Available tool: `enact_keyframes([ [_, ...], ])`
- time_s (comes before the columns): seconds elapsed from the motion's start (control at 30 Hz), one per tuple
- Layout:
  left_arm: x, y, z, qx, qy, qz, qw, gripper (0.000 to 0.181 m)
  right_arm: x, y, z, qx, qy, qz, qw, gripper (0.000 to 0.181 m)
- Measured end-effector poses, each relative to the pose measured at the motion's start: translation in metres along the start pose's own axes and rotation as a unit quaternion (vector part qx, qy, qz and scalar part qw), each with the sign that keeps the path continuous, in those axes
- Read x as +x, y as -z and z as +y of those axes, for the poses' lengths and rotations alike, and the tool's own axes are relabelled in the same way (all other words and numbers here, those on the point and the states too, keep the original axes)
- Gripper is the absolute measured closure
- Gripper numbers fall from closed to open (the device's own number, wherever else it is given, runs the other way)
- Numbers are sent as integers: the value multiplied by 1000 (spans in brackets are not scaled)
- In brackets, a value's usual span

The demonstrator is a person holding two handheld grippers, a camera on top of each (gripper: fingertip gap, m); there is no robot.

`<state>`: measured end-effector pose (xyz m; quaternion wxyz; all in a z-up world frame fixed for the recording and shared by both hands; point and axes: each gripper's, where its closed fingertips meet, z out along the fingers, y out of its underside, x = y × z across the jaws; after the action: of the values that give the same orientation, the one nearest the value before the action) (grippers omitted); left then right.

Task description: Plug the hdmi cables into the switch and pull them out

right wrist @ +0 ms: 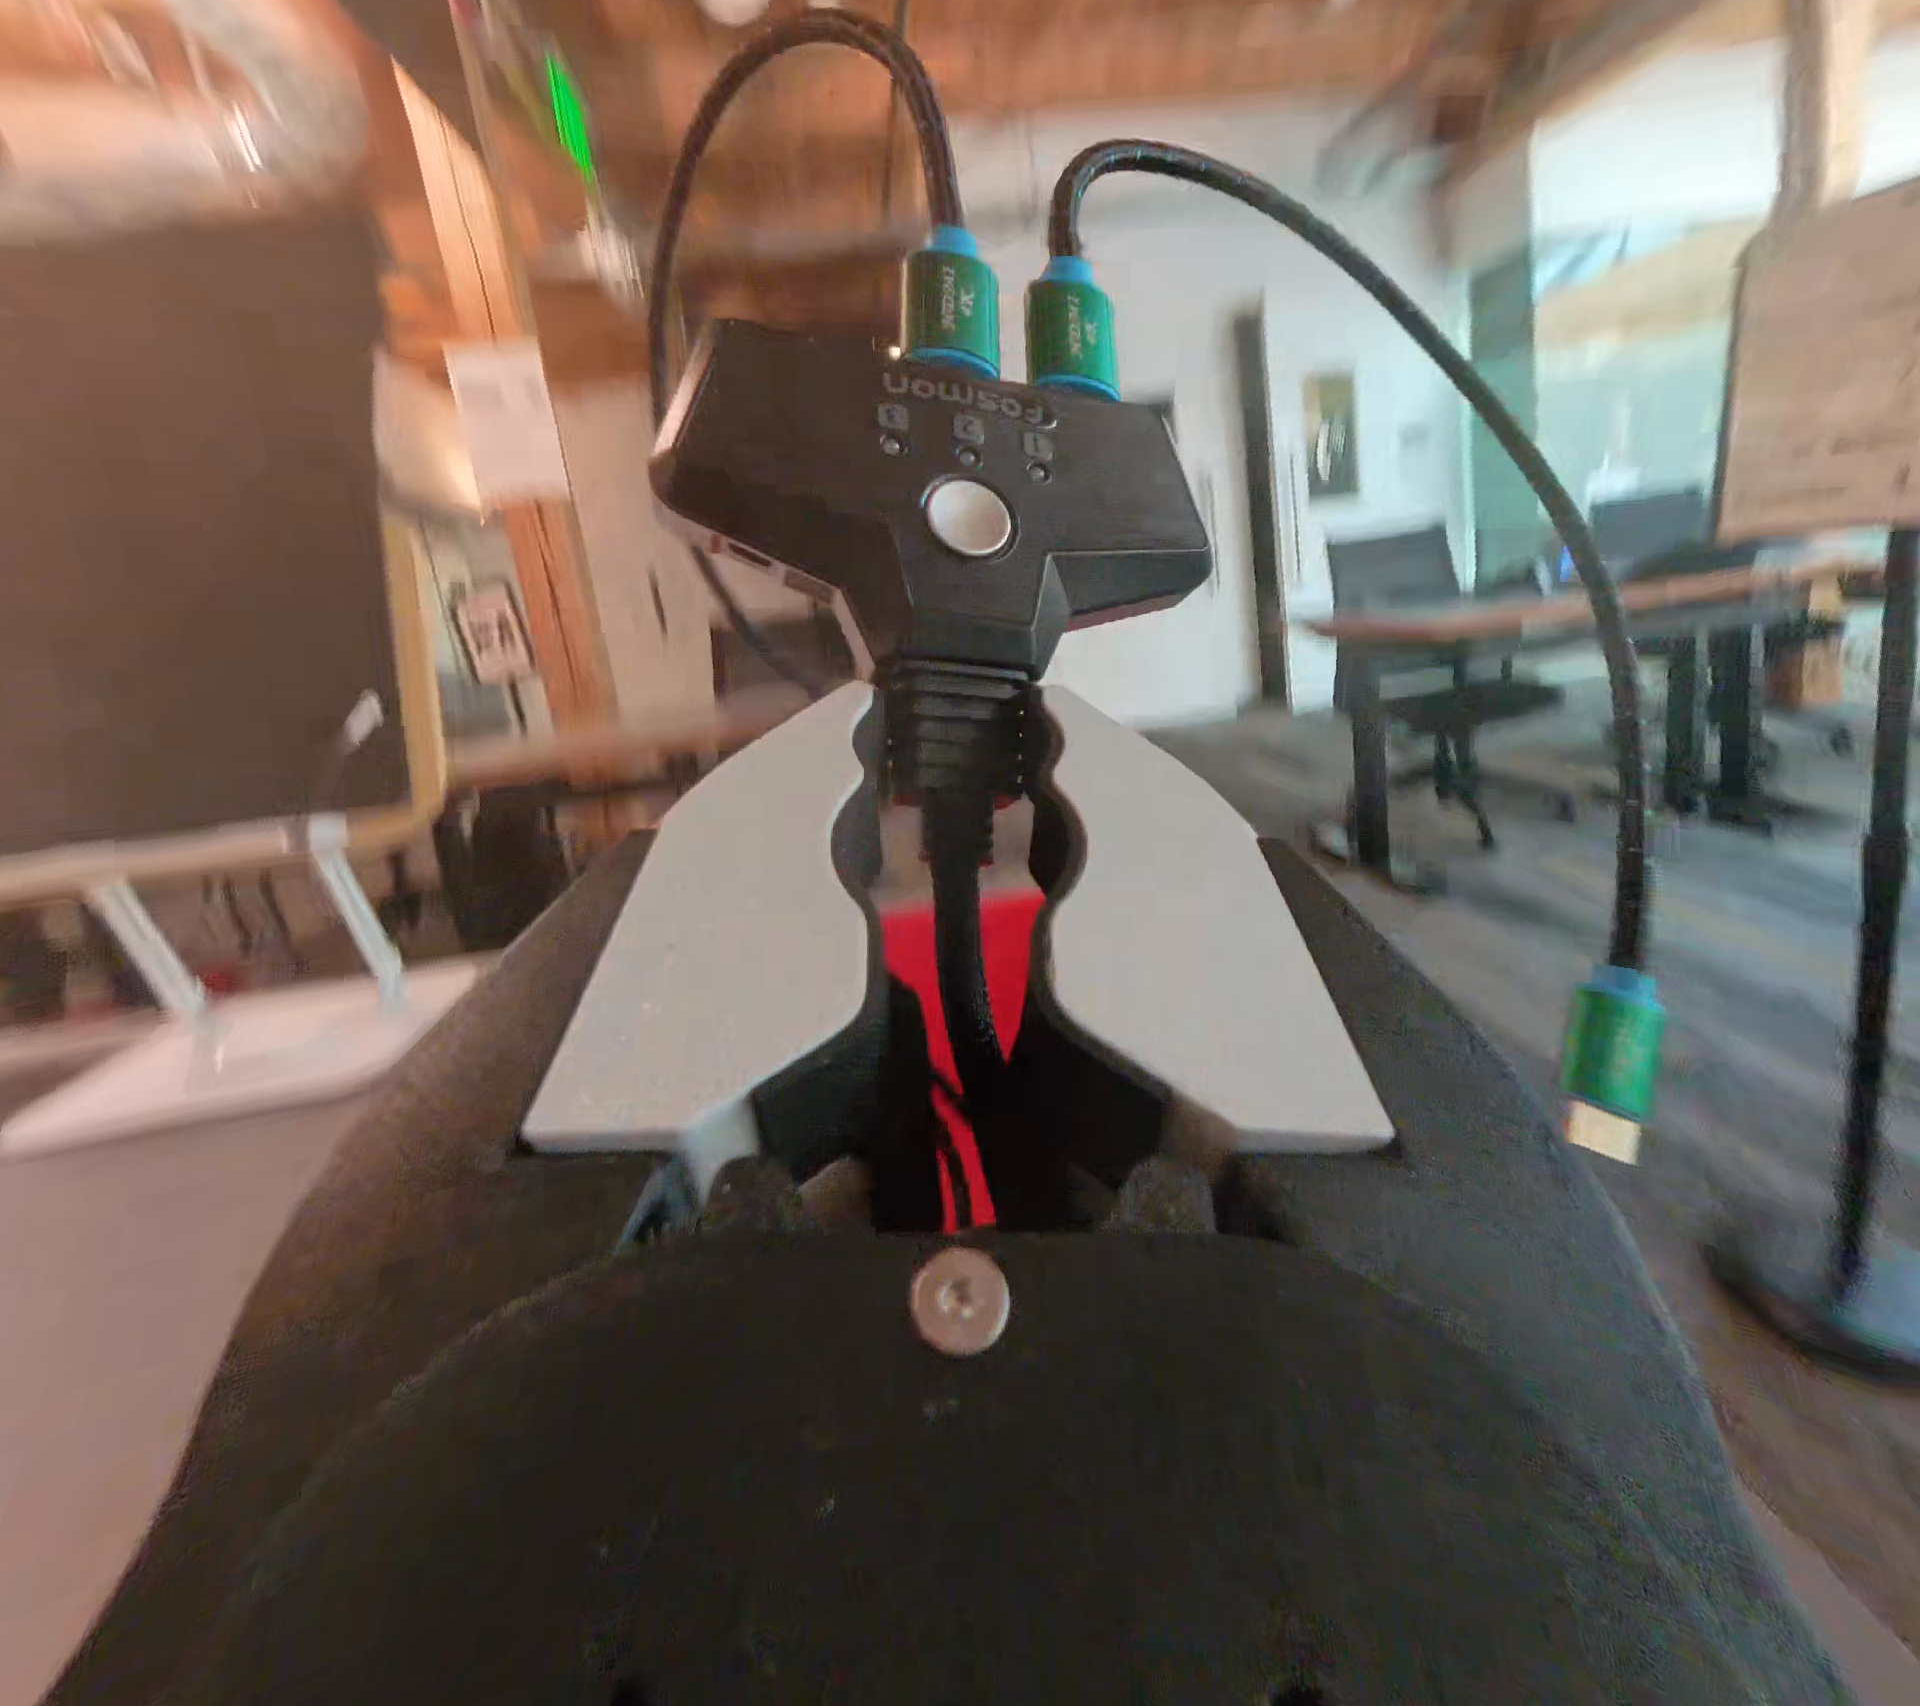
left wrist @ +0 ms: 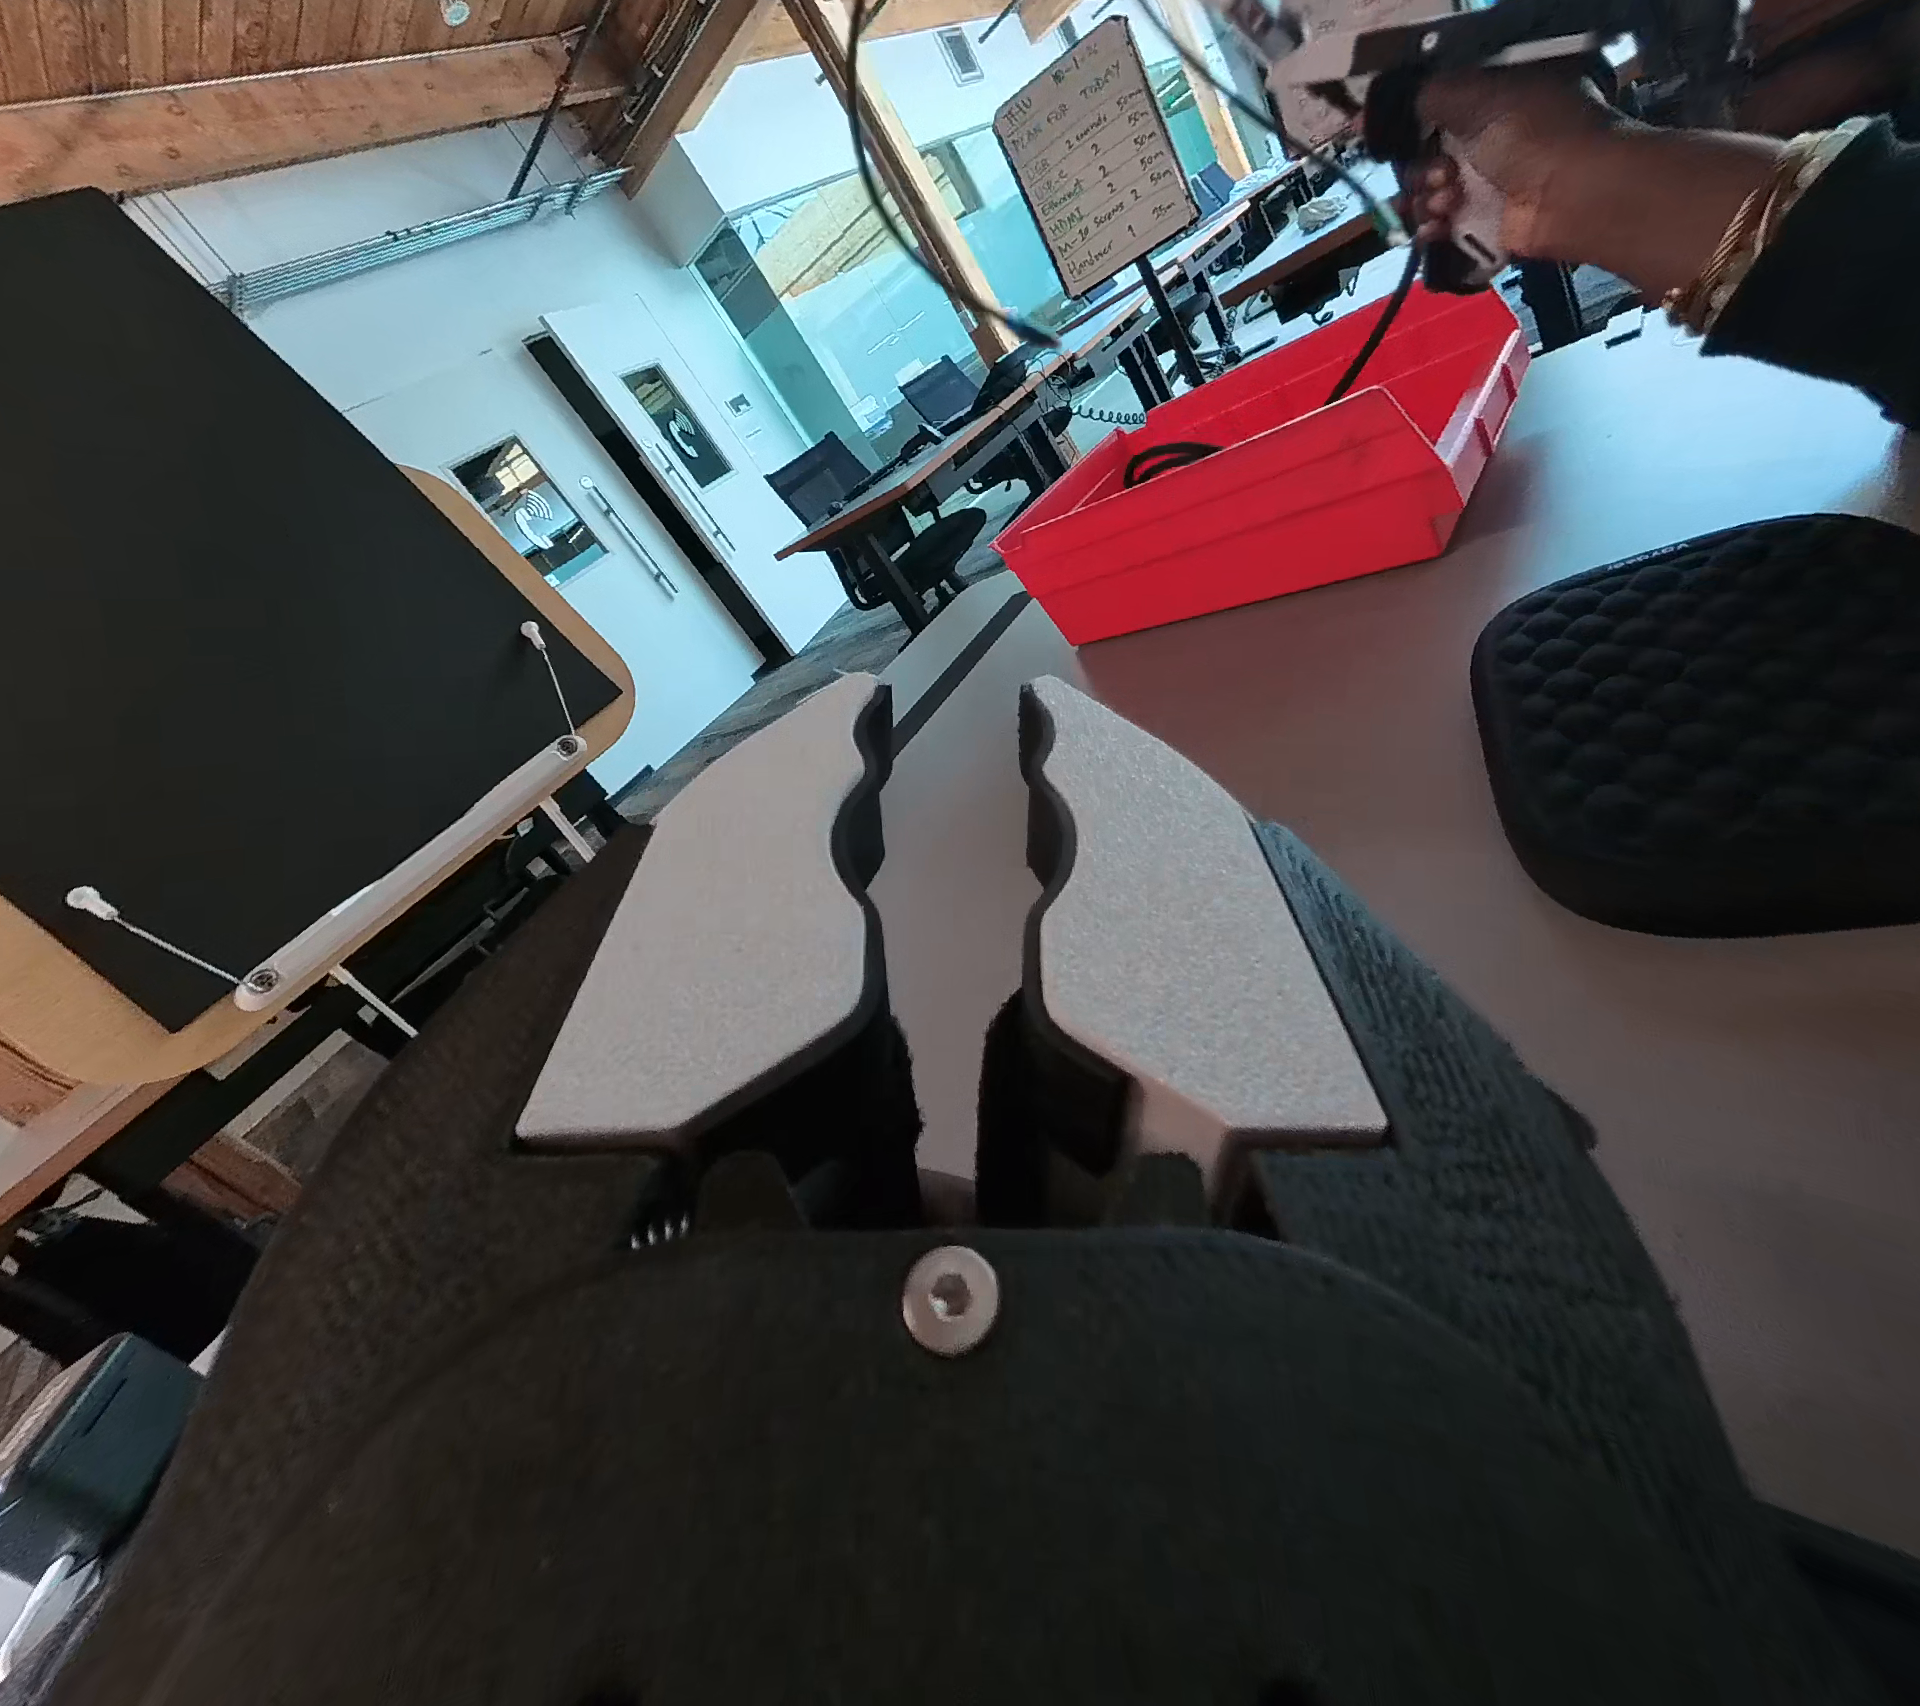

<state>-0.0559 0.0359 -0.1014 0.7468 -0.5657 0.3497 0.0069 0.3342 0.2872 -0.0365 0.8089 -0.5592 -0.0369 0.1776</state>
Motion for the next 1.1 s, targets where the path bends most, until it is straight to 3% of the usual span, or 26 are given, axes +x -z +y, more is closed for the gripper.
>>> enact_keyframes([
  [0.1, 1, -1, 1, -2, -3, 2, 1000, 158, -1, -4, 46, -162, 31, -24, 986, 156],
  [0.17, 2, -1, 1, -4, -4, 4, 1000, 158, -1, 1, 81, -275, 58, -39, 959, 156],
  [0.33, 3, -2, 2, -5, -5, 5, 1000, 158, 13, 15, 139, -421, 114, -14, 900, 155],
  [0.53, 3, -2, 1, -3, -1, 6, 1000, 158, 16, 19, 152, -467, 205, 8, 860, 156],
  [0.73, 0, 2, -11, 24, 21, 7, 999, 158, 35, 22, 182, -511, 356, 59, 780, 163],
  [0.8, -4, 5, -21, 41, 39, 7, 998, 157, 35, 21, 183, -500, 337, 55, 796, 162],
  [0.9, -22, 22, -46, 68, 49, -18, 996, 146, 21, 14, 167, -457, 199, 8, 867, 144],
  [1.0, -61, 62, -80, 97, 47, -99, 989, 139, 1, 3, 124, -357, 68, -59, 930, 122],
  [1.1, -104, 120, -101, 103, 47, -211, 971, 142, -13, 0, 68, -236, -11, -106, 966, 101],
])
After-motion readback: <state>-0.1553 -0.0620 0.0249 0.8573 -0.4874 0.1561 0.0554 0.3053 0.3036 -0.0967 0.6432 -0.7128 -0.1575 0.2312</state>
